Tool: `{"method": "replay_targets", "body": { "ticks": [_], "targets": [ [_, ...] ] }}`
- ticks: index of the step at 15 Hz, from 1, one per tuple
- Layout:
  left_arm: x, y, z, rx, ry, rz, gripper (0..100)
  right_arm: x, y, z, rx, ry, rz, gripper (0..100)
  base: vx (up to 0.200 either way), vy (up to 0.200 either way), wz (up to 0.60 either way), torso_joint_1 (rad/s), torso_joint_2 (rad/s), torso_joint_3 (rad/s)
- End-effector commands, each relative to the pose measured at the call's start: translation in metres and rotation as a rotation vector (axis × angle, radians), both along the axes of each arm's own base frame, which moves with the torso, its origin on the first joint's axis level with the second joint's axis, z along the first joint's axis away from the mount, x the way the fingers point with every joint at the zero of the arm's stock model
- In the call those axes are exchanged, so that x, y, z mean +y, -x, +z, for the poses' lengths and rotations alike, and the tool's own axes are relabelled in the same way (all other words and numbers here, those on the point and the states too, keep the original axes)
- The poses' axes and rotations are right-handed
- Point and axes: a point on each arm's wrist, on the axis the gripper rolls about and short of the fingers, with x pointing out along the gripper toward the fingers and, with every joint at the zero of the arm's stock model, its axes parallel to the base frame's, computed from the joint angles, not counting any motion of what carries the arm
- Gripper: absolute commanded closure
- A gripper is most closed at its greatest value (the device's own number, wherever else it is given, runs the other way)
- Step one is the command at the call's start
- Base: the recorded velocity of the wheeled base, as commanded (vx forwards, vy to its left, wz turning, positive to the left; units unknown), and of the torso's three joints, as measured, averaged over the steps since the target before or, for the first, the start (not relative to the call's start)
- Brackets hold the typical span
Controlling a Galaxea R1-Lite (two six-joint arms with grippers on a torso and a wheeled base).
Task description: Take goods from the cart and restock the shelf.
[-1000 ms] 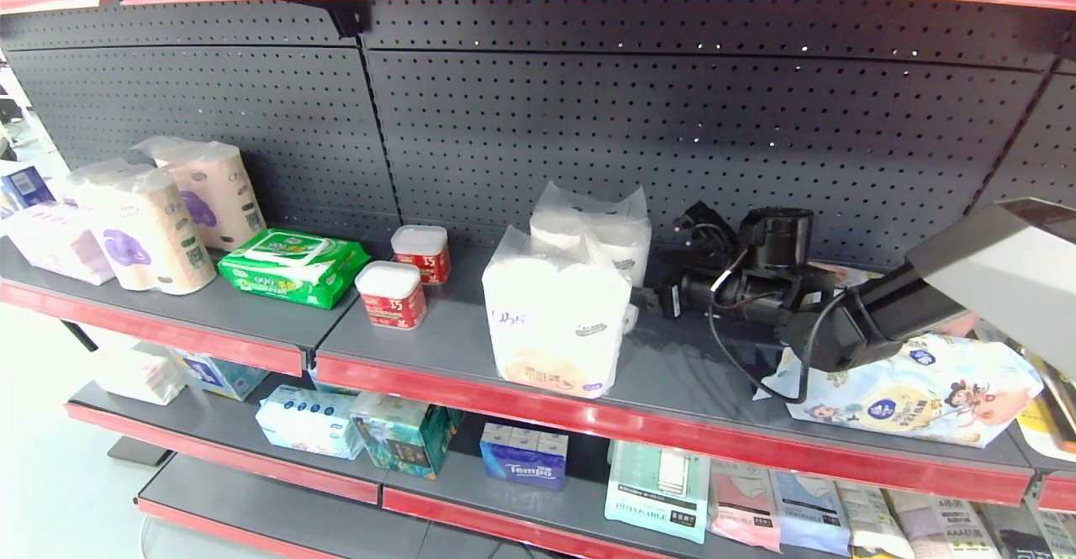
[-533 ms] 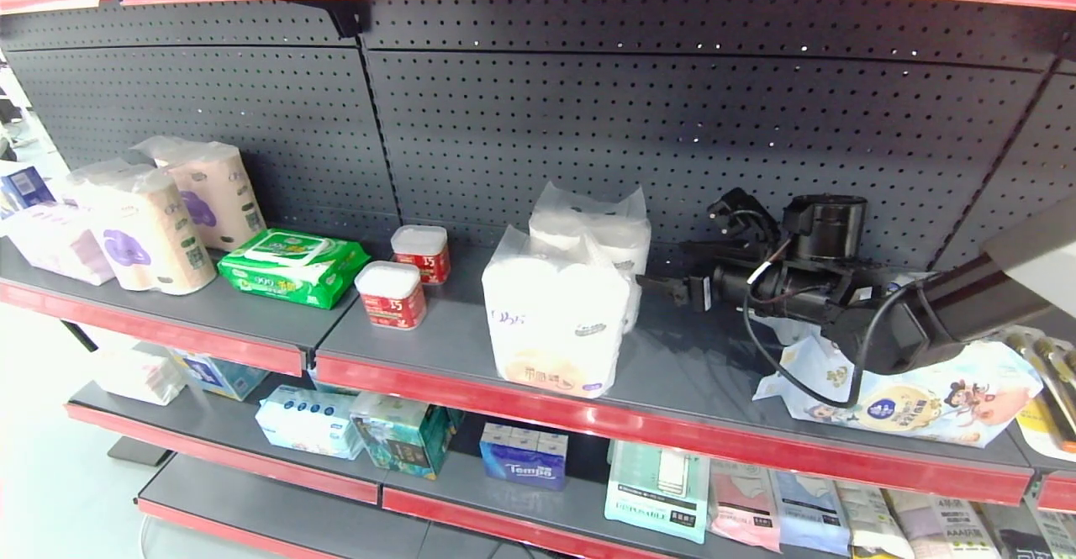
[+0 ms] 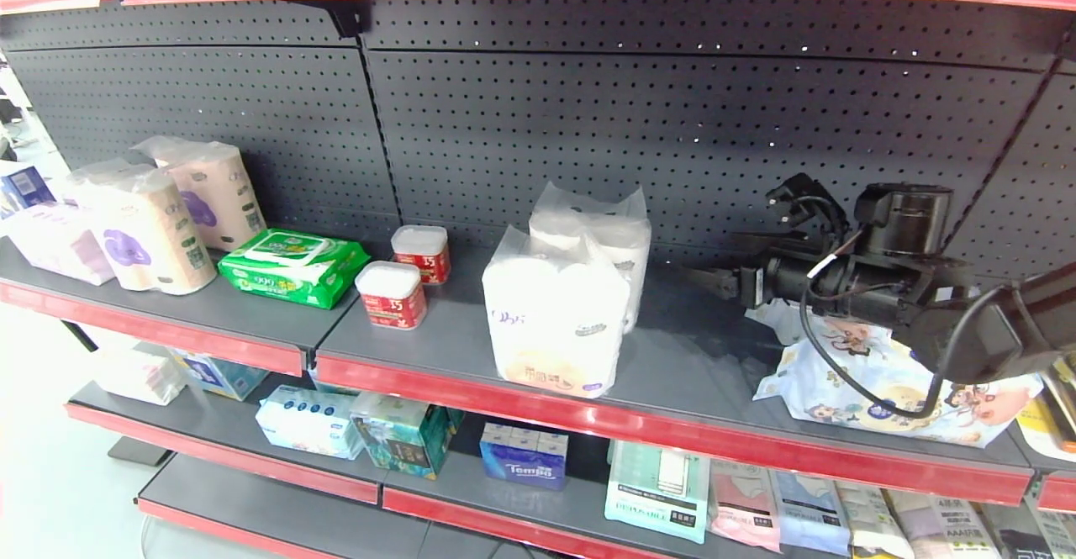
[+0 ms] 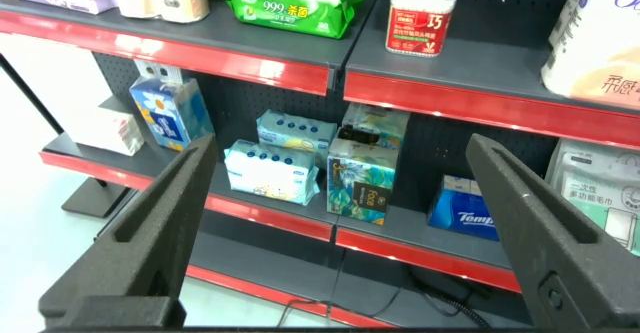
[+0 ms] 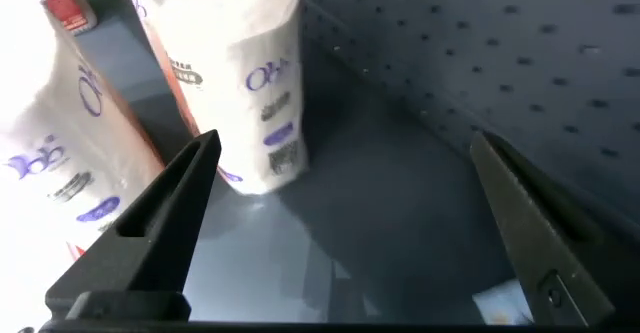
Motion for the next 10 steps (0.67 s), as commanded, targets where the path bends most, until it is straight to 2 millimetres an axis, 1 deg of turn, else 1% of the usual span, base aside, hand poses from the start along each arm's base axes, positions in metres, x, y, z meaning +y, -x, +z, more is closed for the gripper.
{"method": "replay_targets", "body": {
  "ticks": [1, 2, 4, 5, 6, 7, 8, 10],
  "targets": [
    [0.0, 0.0, 0.0, 0.001, -0.001, 0.0, 0, -0.01, 0.019, 0.016, -0.035, -0.001, -0.019, 0, 0.0, 0.0, 0.0, 0.0, 0.0, 0.0],
    [0.0, 0.0, 0.0, 0.001, 0.001, 0.001, 0, -0.013, 0.028, 0.018, -0.037, 0.008, -0.019, 0, 0.0, 0.0, 0.0, 0.0, 0.0, 0.0],
    [0.0, 0.0, 0.0, 0.001, 0.001, 0.0, 0, -0.016, 0.039, 0.017, -0.046, 0.047, -0.026, 0, 0.0, 0.0, 0.0, 0.0, 0.0, 0.0],
    [0.0, 0.0, 0.0, 0.001, -0.001, 0.0, 0, -0.018, 0.051, 0.016, -0.032, 0.044, -0.024, 0, 0.0, 0.0, 0.0, 0.0, 0.0, 0.0],
    [0.0, 0.0, 0.0, 0.001, -0.001, 0.0, 0, -0.018, 0.056, 0.016, -0.028, 0.041, -0.023, 0, 0.0, 0.0, 0.0, 0.0, 0.0, 0.0],
    [0.0, 0.0, 0.0, 0.001, 0.001, 0.001, 0, -0.015, 0.065, 0.018, -0.007, 0.008, -0.017, 0, 0.0, 0.0, 0.0, 0.0, 0.0, 0.0],
    [0.0, 0.0, 0.0, 0.001, 0.001, 0.0, 0, -0.008, 0.072, 0.019, 0.006, -0.019, 0.004, 0, 0.0, 0.0, 0.0, 0.0, 0.0, 0.0],
    [0.0, 0.0, 0.0, 0.001, 0.001, 0.001, 0, 0.013, 0.083, 0.021, 0.032, -0.06, 0.071, 0, 0.0, 0.0, 0.0, 0.0, 0.0, 0.0]
  ]
}}
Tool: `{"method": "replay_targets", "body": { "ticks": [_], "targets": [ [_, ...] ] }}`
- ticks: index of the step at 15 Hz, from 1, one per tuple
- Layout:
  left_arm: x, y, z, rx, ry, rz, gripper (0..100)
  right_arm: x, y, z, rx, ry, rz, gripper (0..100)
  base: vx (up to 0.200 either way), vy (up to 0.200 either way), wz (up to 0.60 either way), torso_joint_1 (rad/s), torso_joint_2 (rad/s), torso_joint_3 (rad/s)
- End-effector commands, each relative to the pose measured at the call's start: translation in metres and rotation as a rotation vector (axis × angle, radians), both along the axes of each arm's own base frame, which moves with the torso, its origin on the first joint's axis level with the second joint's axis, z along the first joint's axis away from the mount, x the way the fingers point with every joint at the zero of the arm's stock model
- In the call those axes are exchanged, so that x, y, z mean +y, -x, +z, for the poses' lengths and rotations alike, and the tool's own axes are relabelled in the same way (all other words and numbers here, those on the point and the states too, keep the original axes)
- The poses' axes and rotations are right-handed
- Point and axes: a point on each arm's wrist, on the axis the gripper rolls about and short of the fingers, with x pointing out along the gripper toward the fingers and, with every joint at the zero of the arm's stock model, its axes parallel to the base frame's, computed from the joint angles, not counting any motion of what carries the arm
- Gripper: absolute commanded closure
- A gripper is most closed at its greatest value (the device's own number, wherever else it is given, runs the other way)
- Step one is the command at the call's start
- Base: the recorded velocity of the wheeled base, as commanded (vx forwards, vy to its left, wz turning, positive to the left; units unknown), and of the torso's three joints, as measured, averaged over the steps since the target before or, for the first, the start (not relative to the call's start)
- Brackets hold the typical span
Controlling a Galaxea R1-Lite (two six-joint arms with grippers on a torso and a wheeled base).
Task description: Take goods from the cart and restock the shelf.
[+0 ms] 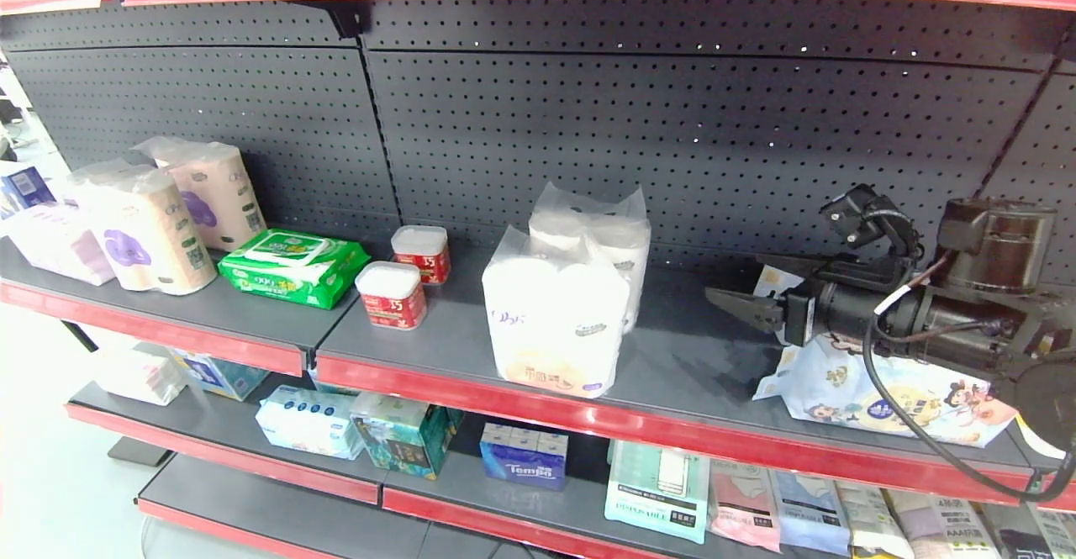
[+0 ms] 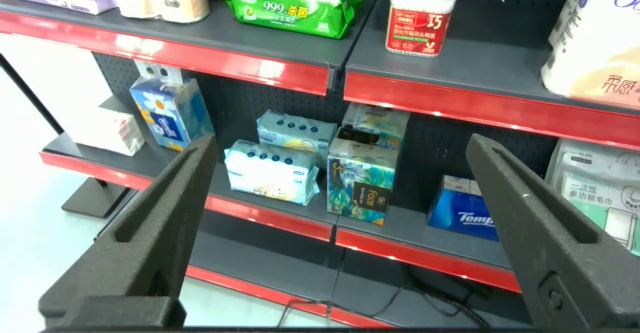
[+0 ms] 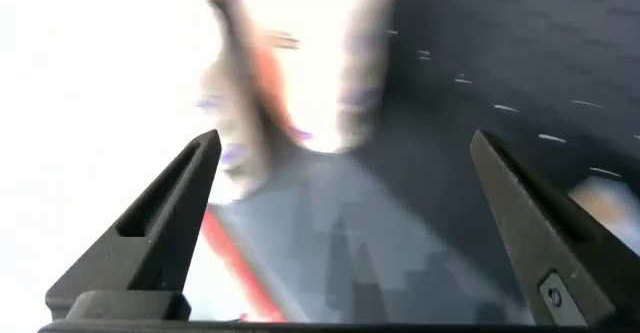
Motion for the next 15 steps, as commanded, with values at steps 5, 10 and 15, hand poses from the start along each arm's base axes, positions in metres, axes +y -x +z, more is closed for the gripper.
{"method": "replay_targets", "body": {
  "ticks": [5, 10, 15],
  "targets": [
    [0.0, 0.0, 0.0, 0.0, 0.001, 0.0, 0, 0.038, 0.005, -0.017, 0.067, -0.023, 0.115, 0, 0.0, 0.0, 0.0, 0.0, 0.0, 0.0],
    [0.0, 0.0, 0.0, 0.0, 0.001, 0.001, 0, 0.06, -0.027, -0.043, 0.039, -0.028, 0.151, 0, 0.0, 0.0, 0.0, 0.0, 0.0, 0.0],
    [0.0, 0.0, 0.0, 0.0, 0.001, 0.0, 0, 0.079, -0.026, -0.054, 0.019, -0.034, 0.205, 0, 0.0, 0.0, 0.0, 0.0, 0.0, 0.0]
  ]
}}
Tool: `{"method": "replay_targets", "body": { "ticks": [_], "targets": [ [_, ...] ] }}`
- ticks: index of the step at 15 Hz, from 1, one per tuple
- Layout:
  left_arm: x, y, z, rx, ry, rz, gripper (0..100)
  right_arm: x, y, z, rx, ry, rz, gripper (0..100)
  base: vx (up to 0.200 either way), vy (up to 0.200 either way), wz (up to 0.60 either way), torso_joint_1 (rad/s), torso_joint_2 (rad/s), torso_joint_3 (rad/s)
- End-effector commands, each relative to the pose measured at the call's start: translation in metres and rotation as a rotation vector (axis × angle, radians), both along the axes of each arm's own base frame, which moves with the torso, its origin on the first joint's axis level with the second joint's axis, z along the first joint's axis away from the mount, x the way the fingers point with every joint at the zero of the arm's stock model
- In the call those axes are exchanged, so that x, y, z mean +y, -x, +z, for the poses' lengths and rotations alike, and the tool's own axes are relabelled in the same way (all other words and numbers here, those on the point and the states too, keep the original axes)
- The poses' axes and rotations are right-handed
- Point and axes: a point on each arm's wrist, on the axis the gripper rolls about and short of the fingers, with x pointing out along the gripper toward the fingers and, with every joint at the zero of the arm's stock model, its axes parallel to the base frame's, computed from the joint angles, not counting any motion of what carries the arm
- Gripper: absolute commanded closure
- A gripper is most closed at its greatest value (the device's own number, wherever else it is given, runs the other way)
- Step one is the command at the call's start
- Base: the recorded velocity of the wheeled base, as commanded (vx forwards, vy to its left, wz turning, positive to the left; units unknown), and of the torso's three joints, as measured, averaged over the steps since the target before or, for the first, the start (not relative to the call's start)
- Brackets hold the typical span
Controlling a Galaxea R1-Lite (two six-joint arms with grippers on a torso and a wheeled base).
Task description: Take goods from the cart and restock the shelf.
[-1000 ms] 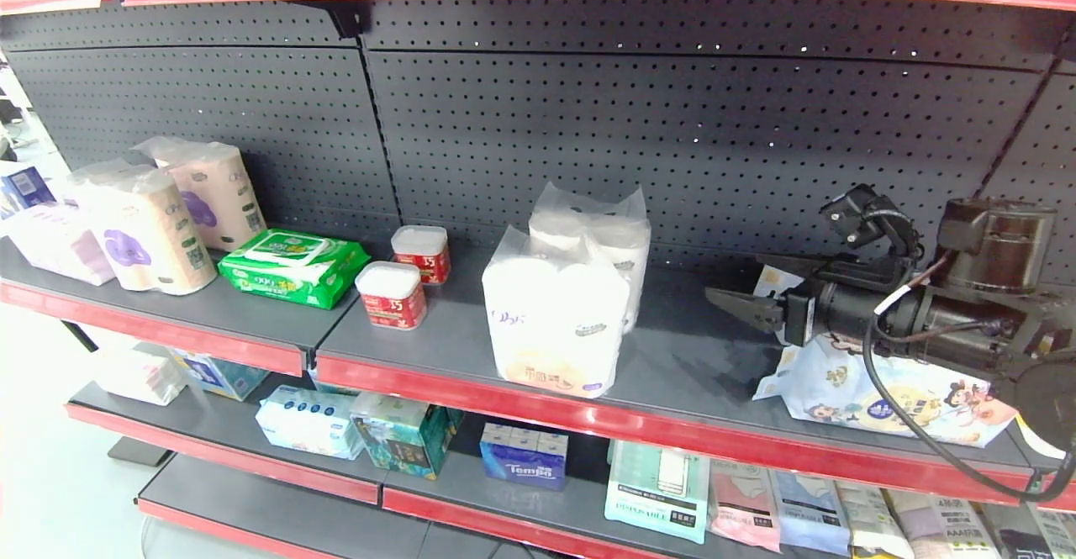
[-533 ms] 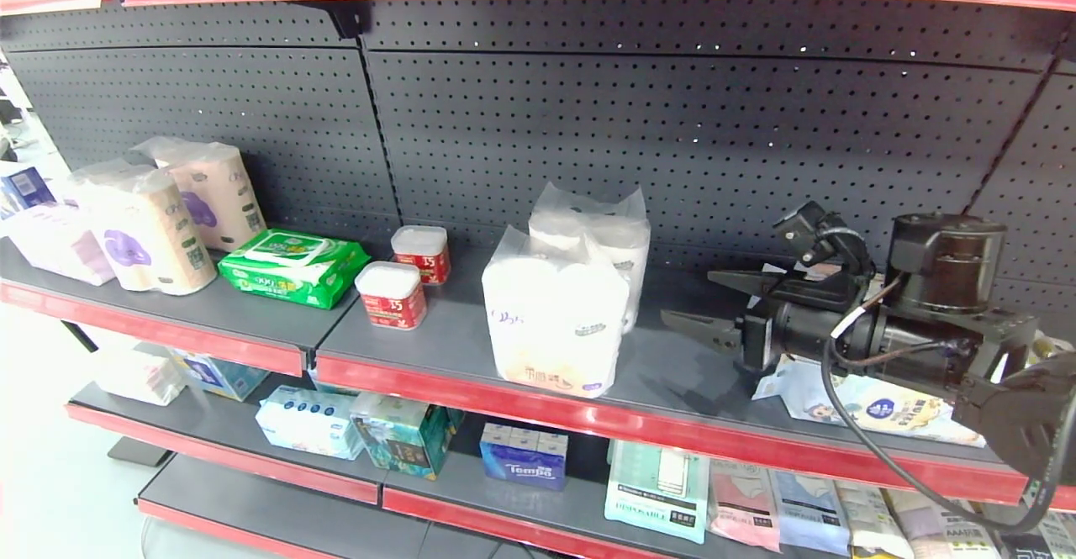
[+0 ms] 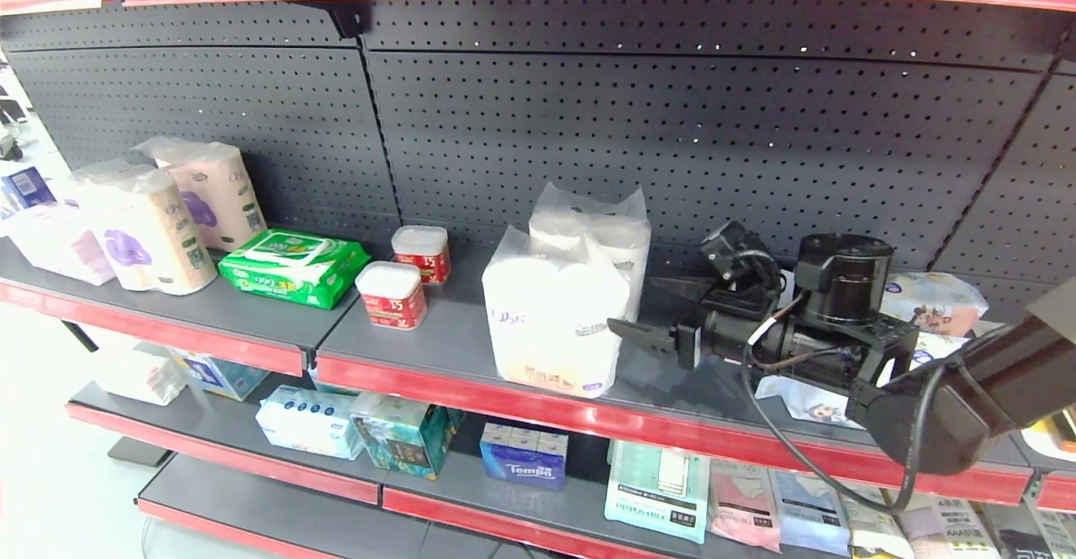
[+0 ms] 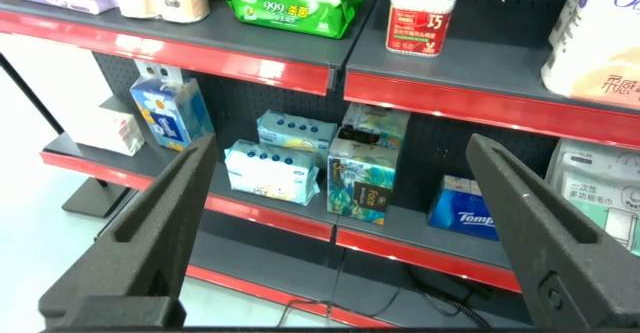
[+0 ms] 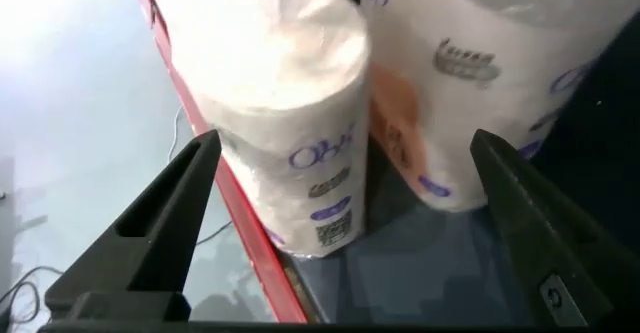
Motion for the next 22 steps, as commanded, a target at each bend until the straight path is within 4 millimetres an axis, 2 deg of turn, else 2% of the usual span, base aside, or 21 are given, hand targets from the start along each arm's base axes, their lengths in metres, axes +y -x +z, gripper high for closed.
{"method": "replay_targets", "body": {
  "ticks": [1, 11, 18, 22],
  "targets": [
    [0.0, 0.0, 0.0, 0.0, 0.0, 0.0, 0, 0.004, 0.001, -0.01, 0.029, 0.013, 0.012, 0, 0.0, 0.0, 0.0, 0.0, 0.0, 0.0],
    [0.0, 0.0, 0.0, 0.0, 0.0, 0.0, 0, 0.016, -0.005, -0.022, 0.008, 0.0, 0.036, 0, 0.0, 0.0, 0.0, 0.0, 0.0, 0.0],
    [0.0, 0.0, 0.0, 0.0, 0.0, 0.001, 0, 0.025, -0.007, -0.017, 0.016, -0.055, 0.042, 0, 0.0, 0.0, 0.0, 0.0, 0.0, 0.0],
    [0.0, 0.0, 0.0, 0.0, 0.0, 0.0, 0, 0.027, -0.013, -0.022, 0.021, -0.074, 0.039, 0, 0.0, 0.0, 0.0, 0.0, 0.0, 0.0]
  ]
}}
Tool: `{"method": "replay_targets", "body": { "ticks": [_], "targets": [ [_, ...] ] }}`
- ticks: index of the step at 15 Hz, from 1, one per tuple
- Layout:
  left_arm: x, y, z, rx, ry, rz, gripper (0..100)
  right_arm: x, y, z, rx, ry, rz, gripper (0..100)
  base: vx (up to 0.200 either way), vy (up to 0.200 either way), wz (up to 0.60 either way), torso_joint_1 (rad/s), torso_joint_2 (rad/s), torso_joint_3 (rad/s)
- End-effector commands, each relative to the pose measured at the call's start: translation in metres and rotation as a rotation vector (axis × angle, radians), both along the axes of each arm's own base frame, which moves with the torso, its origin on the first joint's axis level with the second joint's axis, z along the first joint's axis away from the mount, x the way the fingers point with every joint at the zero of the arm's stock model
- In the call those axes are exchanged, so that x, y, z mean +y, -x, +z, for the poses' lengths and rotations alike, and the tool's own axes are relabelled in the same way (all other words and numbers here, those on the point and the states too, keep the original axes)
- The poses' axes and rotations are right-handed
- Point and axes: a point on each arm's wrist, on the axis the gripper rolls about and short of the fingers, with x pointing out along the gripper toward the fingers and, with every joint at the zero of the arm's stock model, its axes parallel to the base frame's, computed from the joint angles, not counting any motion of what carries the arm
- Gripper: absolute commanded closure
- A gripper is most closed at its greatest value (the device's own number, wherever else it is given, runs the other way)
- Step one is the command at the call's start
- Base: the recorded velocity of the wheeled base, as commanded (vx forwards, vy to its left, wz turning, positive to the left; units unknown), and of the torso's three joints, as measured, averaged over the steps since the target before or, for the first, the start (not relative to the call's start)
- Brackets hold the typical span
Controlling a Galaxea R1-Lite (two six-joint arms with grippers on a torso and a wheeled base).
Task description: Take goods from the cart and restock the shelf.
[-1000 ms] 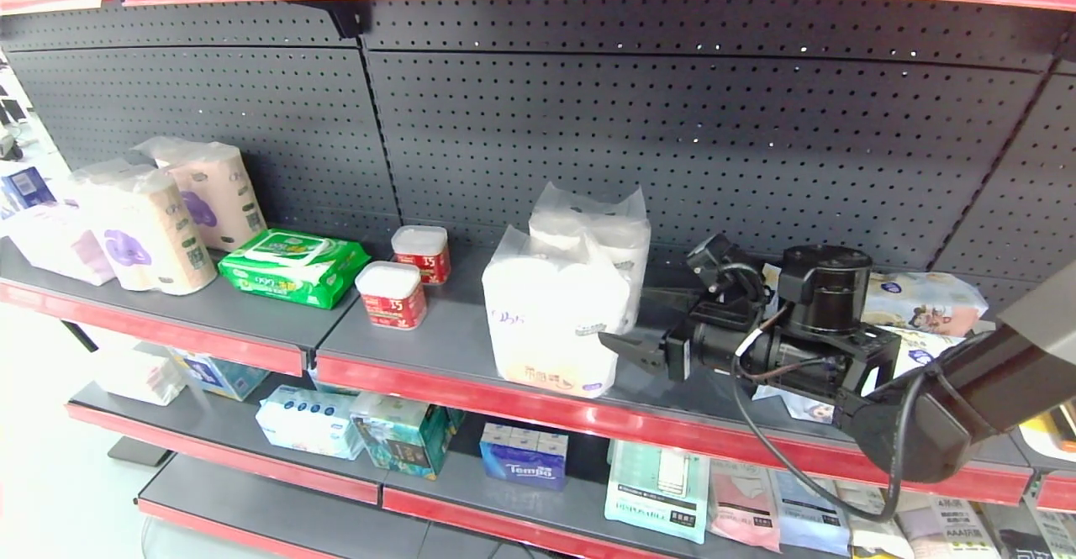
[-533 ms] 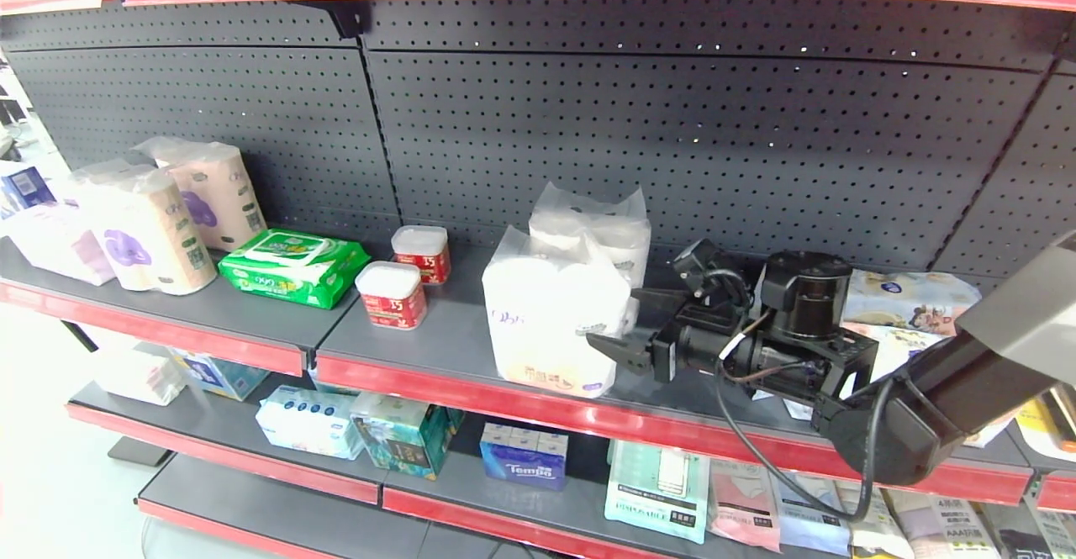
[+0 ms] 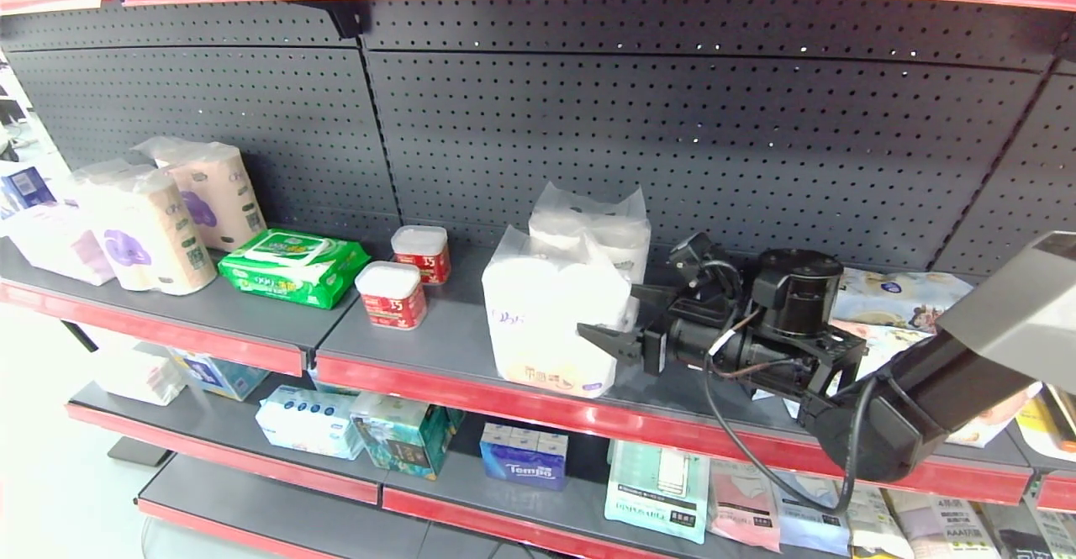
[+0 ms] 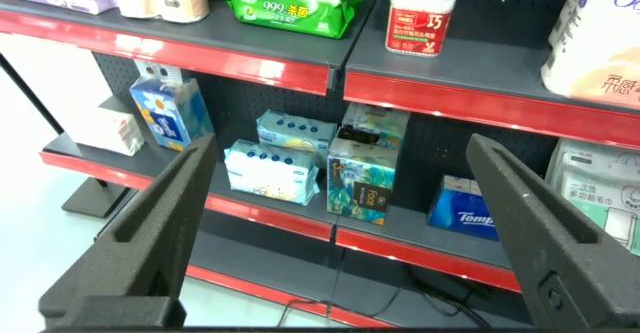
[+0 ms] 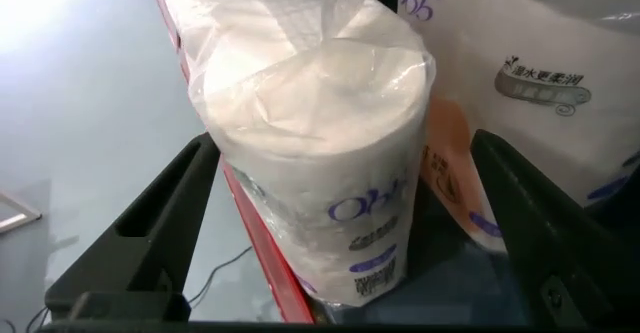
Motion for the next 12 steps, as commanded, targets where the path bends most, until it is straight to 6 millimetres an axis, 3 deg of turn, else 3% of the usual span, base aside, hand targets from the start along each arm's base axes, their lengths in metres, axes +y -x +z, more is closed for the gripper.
{"method": "replay_targets", "body": {
  "ticks": [1, 12],
  "targets": [
    [0.0, -0.0001, 0.0, 0.001, 0.0, 0.001, 0, 0.0015, -0.0032, -0.0045, 0.005, -0.003, -0.001, 0, 0.0, 0.0, 0.0, 0.0, 0.0, 0.0],
    [0.0, -0.0001, 0.0, 0.0, 0.001, 0.0, 0, 0.0038, -0.0098, -0.0098, 0.006, -0.027, -0.023, 0, 0.0, 0.0, 0.0, 0.0, 0.0, 0.0]
  ]
}}
